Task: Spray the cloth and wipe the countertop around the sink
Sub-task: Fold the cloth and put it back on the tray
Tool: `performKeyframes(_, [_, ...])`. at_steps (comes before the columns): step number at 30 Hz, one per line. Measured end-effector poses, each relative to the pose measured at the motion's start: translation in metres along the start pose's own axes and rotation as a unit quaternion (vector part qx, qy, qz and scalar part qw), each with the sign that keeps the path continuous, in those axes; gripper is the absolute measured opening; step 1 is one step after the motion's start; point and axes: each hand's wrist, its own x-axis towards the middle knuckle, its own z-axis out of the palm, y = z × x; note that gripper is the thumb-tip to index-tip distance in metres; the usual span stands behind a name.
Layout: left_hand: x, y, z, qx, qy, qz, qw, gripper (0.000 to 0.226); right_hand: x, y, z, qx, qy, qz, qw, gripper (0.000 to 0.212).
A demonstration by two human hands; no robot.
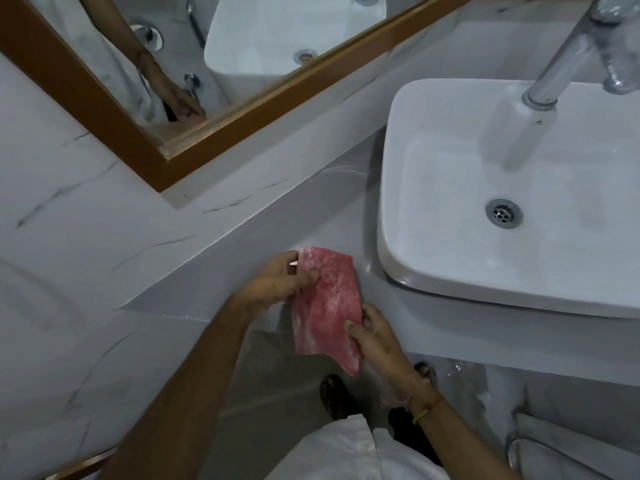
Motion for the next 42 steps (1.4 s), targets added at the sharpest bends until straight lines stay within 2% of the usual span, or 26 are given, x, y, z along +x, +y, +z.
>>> performKeyframes(3, [-0.028, -0.002, 0.008, -0.056, -0.041, 0.01, 0.997, 0.043, -0.024, 0.008, -0.023, 0.035, -0.038, 0.007, 0.999, 0.019])
performKeyframes(6, [-0.049, 0.012, 0.043, -0.037, -0.088, 0.033, 0.995, 0.046, -0.056, 0.015, -0.052, 0.017, -0.057, 0.005, 0.998, 0.053])
performKeyframes(8, [-0.057, 0.03, 0.071, 0.012, -0.102, 0.065, 0.993, 0.041, -0.073, 0.022, -0.07, 0.027, -0.044, 0.001, 0.999, 0.066])
performKeyframes(13, [-0.061, 0.083, 0.168, 0.073, -0.188, 0.121, 0.972, 0.018, -0.125, 0.032, -0.125, 0.174, 0.051, -0.043, 0.982, 0.064])
performKeyframes(17, [-0.07, 0.122, 0.272, 0.157, -0.261, 0.159, 0.939, 0.021, -0.179, 0.044, -0.175, 0.261, 0.224, -0.093, 0.934, 0.07])
performKeyframes(19, [-0.079, 0.13, 0.334, 0.206, -0.326, 0.174, 0.906, 0.026, -0.211, 0.058, -0.204, 0.3, 0.294, -0.105, 0.901, 0.068])
performKeyframes(21, [-0.089, 0.131, 0.388, 0.237, -0.366, 0.192, 0.879, 0.023, -0.237, 0.073, -0.226, 0.334, 0.334, -0.098, 0.876, 0.065])
performKeyframes(24, [-0.111, 0.124, 0.478, 0.297, -0.407, 0.224, 0.834, 0.026, -0.283, 0.102, -0.26, 0.396, 0.383, -0.091, 0.829, 0.074])
performKeyframes(27, [-0.137, 0.113, 0.56, 0.304, -0.47, 0.226, 0.797, 0.02, -0.328, 0.123, -0.291, 0.433, 0.432, -0.116, 0.783, 0.059])
performKeyframes(29, [-0.153, 0.109, 0.609, 0.297, -0.497, 0.206, 0.789, 0.013, -0.355, 0.132, -0.312, 0.442, 0.465, -0.134, 0.755, 0.051])
performKeyframes(32, [-0.17, 0.098, 0.685, 0.3, -0.505, 0.182, 0.789, 0.03, -0.386, 0.144, -0.353, 0.448, 0.519, -0.175, 0.707, 0.049])
performKeyframes(33, [-0.172, 0.093, 0.707, 0.325, -0.499, 0.201, 0.778, 0.038, -0.391, 0.15, -0.368, 0.429, 0.543, -0.17, 0.702, 0.05])
performKeyframes(35, [-0.174, 0.075, 0.746, 0.423, -0.486, 0.251, 0.722, 0.048, -0.396, 0.17, -0.398, 0.345, 0.609, -0.102, 0.707, 0.048])
performKeyframes(37, [-0.172, 0.05, 0.766, 0.541, -0.472, 0.273, 0.641, 0.05, -0.394, 0.197, -0.424, 0.207, 0.651, 0.024, 0.73, 0.047])
performKeyframes(38, [-0.169, 0.036, 0.769, 0.578, -0.462, 0.279, 0.612, 0.05, -0.39, 0.211, -0.431, 0.155, 0.654, 0.092, 0.735, 0.049])
performKeyframes(40, [-0.163, 0.017, 0.764, 0.601, -0.428, 0.32, 0.594, 0.046, -0.382, 0.228, -0.433, 0.107, 0.657, 0.154, 0.731, 0.054])
performKeyframes(42, [-0.164, 0.004, 0.762, 0.609, -0.389, 0.394, 0.568, 0.034, -0.378, 0.234, -0.43, 0.095, 0.683, 0.166, 0.705, 0.051])
